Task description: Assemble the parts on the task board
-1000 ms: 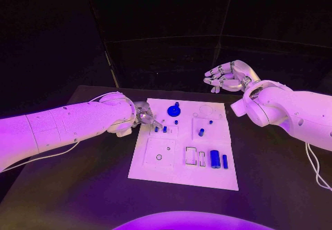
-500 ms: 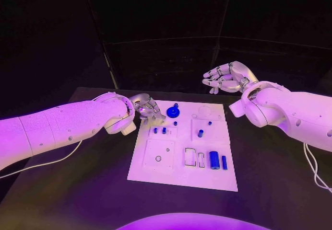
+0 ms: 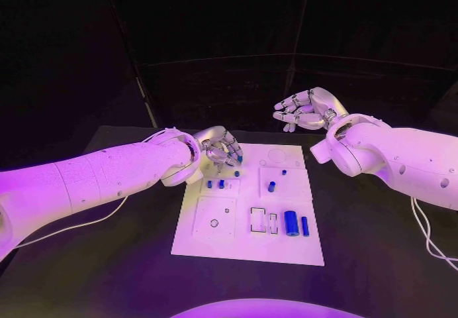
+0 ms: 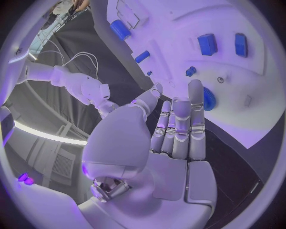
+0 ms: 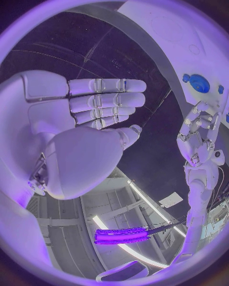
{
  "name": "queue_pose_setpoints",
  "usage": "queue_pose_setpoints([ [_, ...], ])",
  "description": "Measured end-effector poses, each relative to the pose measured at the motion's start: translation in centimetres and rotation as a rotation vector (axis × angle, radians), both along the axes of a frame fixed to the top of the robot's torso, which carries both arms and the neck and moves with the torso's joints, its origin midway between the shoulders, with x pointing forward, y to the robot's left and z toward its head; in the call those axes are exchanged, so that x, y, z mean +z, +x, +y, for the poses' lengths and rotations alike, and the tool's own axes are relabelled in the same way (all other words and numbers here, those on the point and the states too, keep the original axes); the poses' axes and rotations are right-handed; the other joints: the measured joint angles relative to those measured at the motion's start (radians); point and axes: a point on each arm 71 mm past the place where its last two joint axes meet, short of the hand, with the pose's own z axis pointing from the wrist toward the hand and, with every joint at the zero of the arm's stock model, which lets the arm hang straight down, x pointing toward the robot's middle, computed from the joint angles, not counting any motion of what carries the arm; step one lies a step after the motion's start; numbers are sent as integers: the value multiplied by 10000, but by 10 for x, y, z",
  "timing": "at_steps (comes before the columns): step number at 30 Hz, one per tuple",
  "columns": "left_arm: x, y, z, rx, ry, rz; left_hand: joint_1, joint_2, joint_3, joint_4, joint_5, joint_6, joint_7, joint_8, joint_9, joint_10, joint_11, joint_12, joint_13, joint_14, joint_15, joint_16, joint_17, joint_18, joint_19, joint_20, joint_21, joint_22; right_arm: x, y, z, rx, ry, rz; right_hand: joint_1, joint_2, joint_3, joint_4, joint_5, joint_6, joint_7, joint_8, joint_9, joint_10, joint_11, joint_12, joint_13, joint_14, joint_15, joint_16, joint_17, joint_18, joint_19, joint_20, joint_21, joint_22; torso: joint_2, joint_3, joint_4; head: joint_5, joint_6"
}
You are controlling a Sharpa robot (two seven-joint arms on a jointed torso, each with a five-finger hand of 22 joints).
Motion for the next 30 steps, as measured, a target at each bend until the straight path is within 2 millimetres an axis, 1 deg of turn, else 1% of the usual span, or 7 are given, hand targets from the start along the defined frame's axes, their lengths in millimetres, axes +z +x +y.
queue_pose_setpoints([
  [2, -2, 1, -5, -275, 312, -277, 0, 0, 52, -52, 0, 240, 16, -155, -197, 192, 1, -251, -344, 231, -15, 275, 234, 14, 167, -10, 0, -4, 0, 0, 0, -3, -1, -1, 0, 0, 0, 0, 34, 0, 0, 0, 0, 0, 0, 0, -8, 0, 0, 0, 0, 0, 0, 0, 0, 0, 2, 0, 0, -8, 6],
  [5, -6, 1, -11, -667, 907, -727, 17, -17, 36, -92, 0, 499, 40, -257, -374, 364, -16, -440, -644, 487, -5, 669, 602, 19, 279, -16, 0, -2, 0, 0, 0, 0, 0, -3, 0, 0, 0, 0, 39, 0, 0, 0, 0, 0, 0, 0, -11, 0, 0, 0, 0, 0, 0, 0, 0, 0, 6, -2, 0, -20, 7],
  [11, -14, 3, -18, -1301, 2115, -1399, -59, -173, -97, -180, 0, 601, 32, -503, -657, 434, -21, -646, -1027, 994, -30, 1584, 1533, 19, 548, -35, 211, 113, 0, 0, 2, 24, 5, -6, 0, 0, 0, 0, 39, 0, 0, 0, 0, 0, 0, 0, -11, 0, 0, 0, 0, 0, 0, 0, 0, 0, 6, -4, 2, -26, 12],
  [17, -19, 6, -22, -1629, 2881, -1627, -66, -180, -350, -118, 0, 836, -11, -695, -897, 615, -90, -719, -1338, 1634, -106, 2671, 2741, -5, 1451, -102, 1621, 1382, 0, 0, 3, 40, 9, -7, 0, 0, 0, 0, 38, 0, 0, 0, 0, 0, 0, 0, -10, 0, 0, 0, 0, 0, 0, 0, 0, 0, 6, -12, 9, -25, 24],
  [19, -20, 7, -24, -1703, 3063, -1645, -67, -180, -350, -118, 0, 866, -22, -695, -939, 672, -75, -719, -1385, 1669, -98, 2794, 2890, -145, 1589, -114, 1877, 1624, 0, 0, 3, 45, 10, -7, 0, 0, 0, 0, 38, 0, 0, 0, 0, 0, 0, 0, -10, 0, 0, 0, 0, 0, 0, 0, 0, 0, 6, -12, 12, -20, 18],
  [26, -21, 8, -31, -1889, 3400, -1645, 37, -77, -332, -135, 0, 1065, -37, -743, -1024, 833, -86, -757, -1513, 1791, -121, 2936, 3073, -146, 1775, -155, 2327, 2049, 0, 0, 5, 76, 18, -7, 0, 0, 0, 0, 38, 1, 0, 0, 0, 0, 0, 0, -10, 0, 0, 0, 0, 0, 0, 0, 0, 0, 5, -6, 13, -7, 0],
  [30, -22, 9, -32, -1917, 3518, -1628, 149, 35, -216, -158, 0, 1170, -72, -743, -1048, 956, -108, -757, -1578, 1791, -120, 3013, 3131, -146, 1879, -154, 2517, 2233, 0, 0, 5, 78, 18, -7, 0, 0, 0, 0, 38, 1, 0, 0, 0, 0, 0, 0, -10, 0, 0, 0, 0, 1, 0, 0, 0, 0, 4, -1, 12, -7, -12],
])
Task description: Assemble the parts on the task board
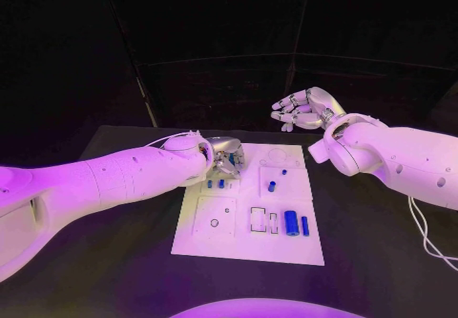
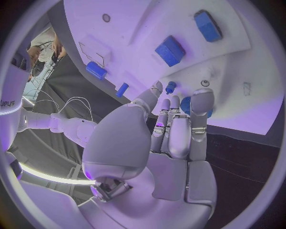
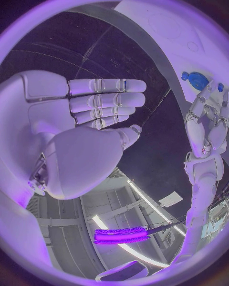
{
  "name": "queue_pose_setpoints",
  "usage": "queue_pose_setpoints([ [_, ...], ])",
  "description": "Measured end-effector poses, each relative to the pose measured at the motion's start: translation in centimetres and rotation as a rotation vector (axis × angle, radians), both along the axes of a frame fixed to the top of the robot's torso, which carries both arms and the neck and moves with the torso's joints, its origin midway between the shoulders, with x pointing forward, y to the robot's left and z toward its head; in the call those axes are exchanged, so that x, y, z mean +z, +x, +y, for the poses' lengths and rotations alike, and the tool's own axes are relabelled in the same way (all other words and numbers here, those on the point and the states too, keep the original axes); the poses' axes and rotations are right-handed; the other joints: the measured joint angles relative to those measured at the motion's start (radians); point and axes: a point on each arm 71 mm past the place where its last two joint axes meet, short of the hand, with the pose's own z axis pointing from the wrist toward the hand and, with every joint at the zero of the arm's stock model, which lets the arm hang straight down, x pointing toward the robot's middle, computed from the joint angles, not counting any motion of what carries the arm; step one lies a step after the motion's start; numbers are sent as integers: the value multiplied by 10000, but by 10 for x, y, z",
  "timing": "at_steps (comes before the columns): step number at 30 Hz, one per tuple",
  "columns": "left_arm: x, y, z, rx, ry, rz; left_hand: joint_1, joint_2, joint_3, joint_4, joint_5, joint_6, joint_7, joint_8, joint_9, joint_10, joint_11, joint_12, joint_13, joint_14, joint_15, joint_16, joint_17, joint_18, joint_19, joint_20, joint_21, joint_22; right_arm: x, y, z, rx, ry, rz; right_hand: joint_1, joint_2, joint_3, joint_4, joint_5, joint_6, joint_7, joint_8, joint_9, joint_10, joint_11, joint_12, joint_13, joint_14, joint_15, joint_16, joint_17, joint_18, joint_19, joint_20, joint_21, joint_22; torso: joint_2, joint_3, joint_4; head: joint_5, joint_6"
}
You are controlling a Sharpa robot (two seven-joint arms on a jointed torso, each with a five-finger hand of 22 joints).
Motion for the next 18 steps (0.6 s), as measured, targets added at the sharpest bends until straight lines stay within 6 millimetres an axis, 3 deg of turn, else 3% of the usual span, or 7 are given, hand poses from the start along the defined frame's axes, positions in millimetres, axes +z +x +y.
queue_pose_setpoints([
  [3, -1, 1, 0, 12, 95, 13, 93, 93, 134, -30, 0, 165, -21, 0, -19, 182, -38, 0, -48, 0, 0, 68, 42, 0, 63, -29, 116, 127, 0, 0, 0, 2, 0, 0, 0, 0, 0, 0, 0, 0, 0, 0, 0, 0, 0, 0, 0, 0, 0, 0, 0, -1, 0, 0, 0, 0, -3, 1, 1, -6, -9],
  [5, -1, 1, 0, 21, 145, 22, 113, 113, 227, -46, 0, 238, -20, 0, -41, 269, -52, 0, -80, 20, -20, 77, 72, -155, 66, -31, 205, 210, 0, 0, 0, 5, 1, 0, 0, 0, 0, 0, 0, 0, 0, 0, 0, 0, 0, 0, 0, 0, 0, 0, 0, -1, 0, 0, 0, 0, -4, 1, 1, -13, -14],
  [7, -1, 2, -1, 18, 203, 32, 139, 211, 315, -70, 0, 306, -50, 0, -59, 338, -90, 0, -123, 35, -35, 77, 89, -153, 145, -40, 285, 296, 0, 0, 1, 10, 2, 0, 0, 0, 0, 0, -1, 0, 0, 0, 0, 0, 0, 0, 0, 0, 0, 0, 0, -1, 0, 0, 0, 0, -5, 1, 1, -21, -15],
  [18, -4, 3, -3, 25, 436, 98, 107, 252, 533, -96, 0, 464, -72, -37, -160, 589, -88, -145, -316, 34, -35, 124, 50, -154, 266, -88, 637, 671, 0, 0, 2, 31, 6, 2, 0, 0, 0, 0, -2, 0, 0, 0, 0, 0, 0, 0, 1, 0, 0, 0, 0, -1, 0, 0, 0, 0, -8, 1, 3, -29, -24],
])
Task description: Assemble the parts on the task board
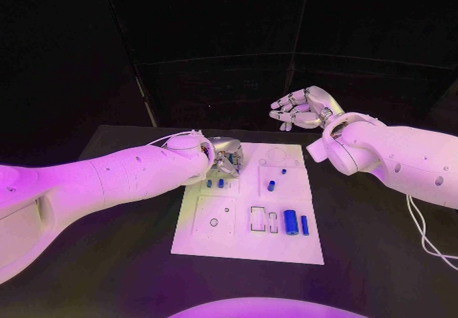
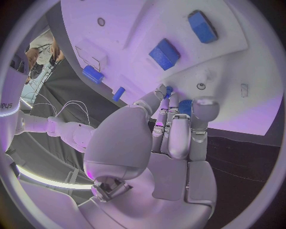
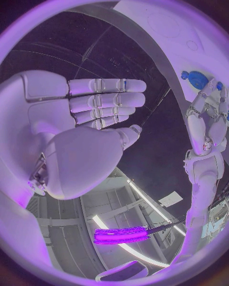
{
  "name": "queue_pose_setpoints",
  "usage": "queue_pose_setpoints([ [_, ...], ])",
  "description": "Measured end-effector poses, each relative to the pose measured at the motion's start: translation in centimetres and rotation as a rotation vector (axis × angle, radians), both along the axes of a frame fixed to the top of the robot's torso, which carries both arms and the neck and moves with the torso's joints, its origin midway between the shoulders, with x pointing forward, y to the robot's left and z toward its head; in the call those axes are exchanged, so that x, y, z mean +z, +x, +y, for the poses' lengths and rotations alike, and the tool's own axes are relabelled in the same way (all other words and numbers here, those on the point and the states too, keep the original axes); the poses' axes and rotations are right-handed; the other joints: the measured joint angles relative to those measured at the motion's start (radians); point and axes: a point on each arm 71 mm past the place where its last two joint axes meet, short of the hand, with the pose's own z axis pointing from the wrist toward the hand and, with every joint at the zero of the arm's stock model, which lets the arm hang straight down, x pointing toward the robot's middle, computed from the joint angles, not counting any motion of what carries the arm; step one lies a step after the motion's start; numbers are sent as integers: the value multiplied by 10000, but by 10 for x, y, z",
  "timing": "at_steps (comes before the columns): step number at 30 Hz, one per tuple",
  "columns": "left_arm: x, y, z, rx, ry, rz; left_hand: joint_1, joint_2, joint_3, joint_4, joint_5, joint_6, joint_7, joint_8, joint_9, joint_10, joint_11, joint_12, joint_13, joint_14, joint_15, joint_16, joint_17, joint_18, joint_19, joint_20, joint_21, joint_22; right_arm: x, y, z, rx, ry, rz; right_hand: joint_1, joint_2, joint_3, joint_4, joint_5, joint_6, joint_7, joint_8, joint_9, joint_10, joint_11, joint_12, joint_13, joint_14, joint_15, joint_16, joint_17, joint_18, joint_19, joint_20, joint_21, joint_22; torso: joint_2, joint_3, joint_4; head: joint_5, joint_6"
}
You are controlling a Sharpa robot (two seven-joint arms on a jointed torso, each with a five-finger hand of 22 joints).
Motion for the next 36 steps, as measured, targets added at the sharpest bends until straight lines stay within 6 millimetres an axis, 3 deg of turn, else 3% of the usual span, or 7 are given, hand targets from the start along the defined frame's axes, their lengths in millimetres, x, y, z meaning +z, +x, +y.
queue_pose_setpoints([
  [20, -1, 3, -2, 77, 187, 136, -52, -53, 291, -70, 0, 101, 24, -79, -121, 262, -40, -165, -154, 5, -6, 0, -121, 1, 68, 2, 193, 233, 0, 0, 1, 14, 2, 3, 0, 0, 0, 0, -4, 0, 0, 0, 0, 0, 0, 0, -17, 0, 0, 0, 0, 1, 0, 0, 0, 0, -1, 2, 9, -46, -44],
  [22, -1, 3, -2, 80, 195, 141, 22, 21, 393, -111, 0, 168, 18, -79, -123, 405, -79, -166, -153, 12, -59, 0, -106, -5, 104, -33, 304, 312, 0, 0, 1, 16, 3, 3, 0, 0, 0, 0, -4, 0, 0, 0, 0, 0, 0, 0, -17, 0, 0, 0, 0, 0, 0, 0, 0, 0, -1, 4, 9, -43, -44],
  [24, -1, 3, -2, 84, 195, 138, 98, 97, 499, -169, -1, 278, 14, -79, -123, 538, -110, -133, -148, -3, -74, 0, -82, -152, 111, -40, 371, 390, 0, 0, 1, 14, 3, 4, 0, 0, 0, 0, -4, 0, 0, 0, 0, 0, 0, 0, -16, 0, 0, 0, 0, 1, 0, 0, 0, 0, -1, 4, 9, -42, -43],
  [36, -4, 0, 2, 5, -136, -140, 207, 202, 1008, -401, -38, 618, 45, -81, -177, 865, -142, -158, -195, -1, -146, 0, -108, -150, 248, -105, 737, 784, 0, 0, 0, 7, 1, 4, 0, 0, 0, 0, -4, 0, 0, 0, 0, 0, 0, 0, -16, 0, 0, 0, 0, 1, 0, 0, 0, 0, 0, -2, 21, -59, -10],
])
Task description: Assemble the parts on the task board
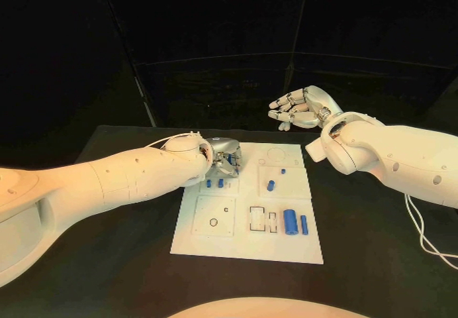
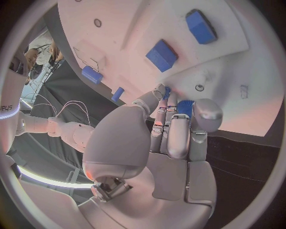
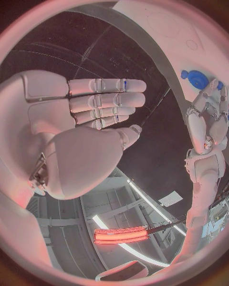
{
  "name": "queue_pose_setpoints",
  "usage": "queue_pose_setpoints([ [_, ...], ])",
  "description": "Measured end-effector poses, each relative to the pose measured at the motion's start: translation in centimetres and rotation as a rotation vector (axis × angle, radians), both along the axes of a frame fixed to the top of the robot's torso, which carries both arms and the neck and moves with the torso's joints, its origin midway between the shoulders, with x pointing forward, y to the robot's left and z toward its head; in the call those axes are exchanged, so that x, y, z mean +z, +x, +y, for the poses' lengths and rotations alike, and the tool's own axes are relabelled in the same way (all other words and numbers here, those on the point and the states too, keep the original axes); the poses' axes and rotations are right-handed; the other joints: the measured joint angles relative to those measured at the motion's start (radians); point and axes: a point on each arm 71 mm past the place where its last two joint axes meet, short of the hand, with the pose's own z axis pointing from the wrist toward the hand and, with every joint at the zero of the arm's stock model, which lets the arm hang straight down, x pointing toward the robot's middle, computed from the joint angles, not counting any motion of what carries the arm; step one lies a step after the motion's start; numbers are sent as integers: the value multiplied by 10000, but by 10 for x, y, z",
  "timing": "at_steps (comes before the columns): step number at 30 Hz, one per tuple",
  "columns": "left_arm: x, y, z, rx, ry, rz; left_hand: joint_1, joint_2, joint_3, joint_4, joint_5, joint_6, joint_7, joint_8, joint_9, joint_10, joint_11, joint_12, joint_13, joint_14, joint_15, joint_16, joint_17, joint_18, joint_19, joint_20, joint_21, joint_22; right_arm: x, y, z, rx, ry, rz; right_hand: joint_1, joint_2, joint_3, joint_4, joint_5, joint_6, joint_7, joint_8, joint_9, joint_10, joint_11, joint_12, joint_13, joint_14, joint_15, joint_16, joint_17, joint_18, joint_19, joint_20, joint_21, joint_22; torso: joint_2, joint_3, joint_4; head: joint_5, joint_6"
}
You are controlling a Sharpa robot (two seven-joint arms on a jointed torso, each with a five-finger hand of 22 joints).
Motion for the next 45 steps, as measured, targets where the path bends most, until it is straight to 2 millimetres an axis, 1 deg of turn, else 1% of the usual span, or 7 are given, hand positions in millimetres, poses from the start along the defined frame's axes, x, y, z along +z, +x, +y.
queue_pose_setpoints([
  [6, 1, -3, 4, -61, -237, -175, 0, -1, 165, -49, -2, 80, 10, 0, -41, 100, 31, -116, -29, 0, 0, 0, -27, 0, 0, 0, 40, 53, 0, 0, 0, -5, -1, 0, 0, 0, 0, 0, 0, 0, 0, 0, 0, 0, 0, 0, 1, 0, 0, 0, 0, 0, 0, 0, 0, 0, -1, -3, 5, 12, 12],
  [19, 23, -7, 9, -100, -986, -591, -36, -38, 261, -95, -3, 83, 13, -85, -71, 117, 17, -193, -61, 0, 1, 0, -53, 1, 0, 0, 74, 94, 0, 0, -2, -35, -9, -1, 0, 0, 0, 0, 0, 0, 0, 0, 0, 0, 0, 0, 1, 0, 0, 0, 0, 0, 0, 0, 0, 0, -7, -3, 5, 76, 22],
  [24, 27, -10, 20, 1, -1071, -628, -36, -38, 306, -140, -3, 83, 13, -85, -89, 116, 18, -243, -84, 0, 1, 0, -69, 1, 0, 0, 75, 114, 0, 0, -3, -53, -13, -1, 0, 0, 0, 0, 0, 0, 0, 0, 0, 0, 0, 0, 2, 0, 0, 0, 0, -1, 0, 0, 0, 0, -9, 1, -6, 94, 48],
  [26, 27, -10, 27, 89, -1070, -610, -38, -39, 306, -140, -3, 82, 13, -85, -88, 151, 53, -249, -86, 0, 1, 0, -69, 1, 0, 0, 75, 126, 0, 0, -5, -72, -17, -1, 0, 0, 0, 0, 0, 0, 0, 0, 0, 0, 0, 0, 2, 0, 0, 0, 0, 0, 0, 0, 0, 0, -9, 1, -7, 88, 50],
  [33, 27, -11, 50, 465, -1039, -505, -88, -90, 344, -179, -4, 83, 13, -122, -109, 195, 13, -305, -97, 0, 2, 0, -84, 2, 0, 0, 75, 139, 0, 0, -6, -101, -24, -2, 0, 0, 0, 0, 0, 0, 0, 0, 0, 0, 0, 0, 2, 0, 0, 0, 0, 0, 0, 0, 0, 0, -9, -2, -7, 73, 62],
  [39, 26, -11, 59, 654, -987, -397, -139, -141, 344, -178, -4, 87, 18, -171, -118, 207, 1, -306, -102, 0, 2, 0, -118, 2, 0, 0, 115, 153, 0, 0, -6, -103, -25, -2, 0, 0, 0, 0, 0, 0, 0, 0, 0, 0, 0, 0, 2, 0, 0, 0, 0, 0, 0, 0, 0, 0, -8, -6, -7, 72, 87],
  [45, 25, -10, 63, 775, -904, -281, -196, -197, 372, -151, -3, 116, 46, -183, -128, 241, 35, -346, -102, 0, 2, 0, -139, 2, 0, 0, 115, 153, 0, 0, -7, -110, -26, -2, 0, 0, 0, 0, 0, 0, 0, 0, 0, 0, 0, 0, 2, 0, 0, 0, 0, -1, 0, 0, 0, 0, -5, -6, -11, 109, 88],
])
